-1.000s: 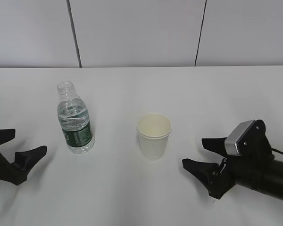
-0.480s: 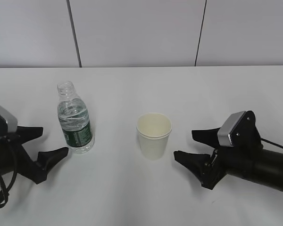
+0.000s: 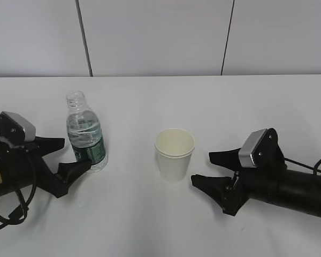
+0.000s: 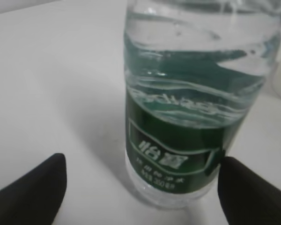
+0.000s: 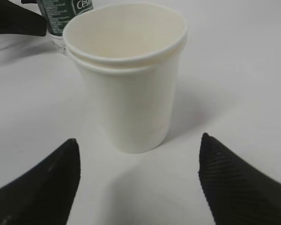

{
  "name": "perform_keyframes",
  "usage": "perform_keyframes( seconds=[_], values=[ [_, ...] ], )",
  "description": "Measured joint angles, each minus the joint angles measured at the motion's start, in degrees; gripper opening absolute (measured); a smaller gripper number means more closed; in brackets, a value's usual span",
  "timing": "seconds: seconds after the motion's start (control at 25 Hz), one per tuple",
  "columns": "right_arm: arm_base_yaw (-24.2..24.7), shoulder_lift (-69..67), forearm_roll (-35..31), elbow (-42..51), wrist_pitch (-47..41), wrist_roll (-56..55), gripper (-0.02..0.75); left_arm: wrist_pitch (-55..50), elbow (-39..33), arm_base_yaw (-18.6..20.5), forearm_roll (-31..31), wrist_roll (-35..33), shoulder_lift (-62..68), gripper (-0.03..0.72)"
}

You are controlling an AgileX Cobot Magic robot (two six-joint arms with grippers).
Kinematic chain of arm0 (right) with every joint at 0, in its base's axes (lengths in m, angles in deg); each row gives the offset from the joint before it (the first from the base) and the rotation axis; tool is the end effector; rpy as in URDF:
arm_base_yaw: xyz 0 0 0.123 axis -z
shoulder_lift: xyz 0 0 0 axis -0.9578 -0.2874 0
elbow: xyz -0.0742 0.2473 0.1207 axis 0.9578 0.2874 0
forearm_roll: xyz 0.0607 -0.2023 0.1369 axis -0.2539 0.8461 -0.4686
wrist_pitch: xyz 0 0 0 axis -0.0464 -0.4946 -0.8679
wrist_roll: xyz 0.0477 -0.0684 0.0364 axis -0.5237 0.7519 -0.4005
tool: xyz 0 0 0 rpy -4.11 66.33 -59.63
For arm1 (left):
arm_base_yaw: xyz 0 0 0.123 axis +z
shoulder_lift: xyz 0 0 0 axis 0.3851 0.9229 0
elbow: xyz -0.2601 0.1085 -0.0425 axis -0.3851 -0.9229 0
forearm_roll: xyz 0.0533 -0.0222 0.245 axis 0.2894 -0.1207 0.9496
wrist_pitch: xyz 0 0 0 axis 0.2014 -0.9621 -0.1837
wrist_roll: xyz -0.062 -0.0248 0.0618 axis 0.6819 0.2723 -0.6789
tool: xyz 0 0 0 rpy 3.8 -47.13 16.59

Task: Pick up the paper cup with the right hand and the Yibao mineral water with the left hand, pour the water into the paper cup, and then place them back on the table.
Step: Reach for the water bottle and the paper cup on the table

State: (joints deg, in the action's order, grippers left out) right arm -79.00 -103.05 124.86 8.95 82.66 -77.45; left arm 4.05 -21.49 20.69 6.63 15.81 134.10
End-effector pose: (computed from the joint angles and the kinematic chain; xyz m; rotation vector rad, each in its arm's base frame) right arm 0.2780 0.0873 0.0690 -0.8262 1.7810 0.5749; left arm 0.2769 -0.0654 0.0767 0.7056 1.8219 -0.5032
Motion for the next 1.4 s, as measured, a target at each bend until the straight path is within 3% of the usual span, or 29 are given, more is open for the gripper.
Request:
perform_keyframes(
  seconds=[0.44,0.72,1.4],
  values=[
    [-1.9,-4.5,2.5,-6.0,0.0,-3.7,0.607,0.2,1.3,-2.5,-0.5,0.2,0.1,0.594],
    [-4.7,-5.7,-1.9,-8.0,0.0,-3.9,0.669,0.1,2.0,-2.5,-1.7,0.2,0.2,0.594],
    [-7.7,-6.3,-3.8,-11.7,-1.1,-3.9,0.671,0.0,2.2,-2.5,-1.5,1.9,0.2,0.594]
  ],
)
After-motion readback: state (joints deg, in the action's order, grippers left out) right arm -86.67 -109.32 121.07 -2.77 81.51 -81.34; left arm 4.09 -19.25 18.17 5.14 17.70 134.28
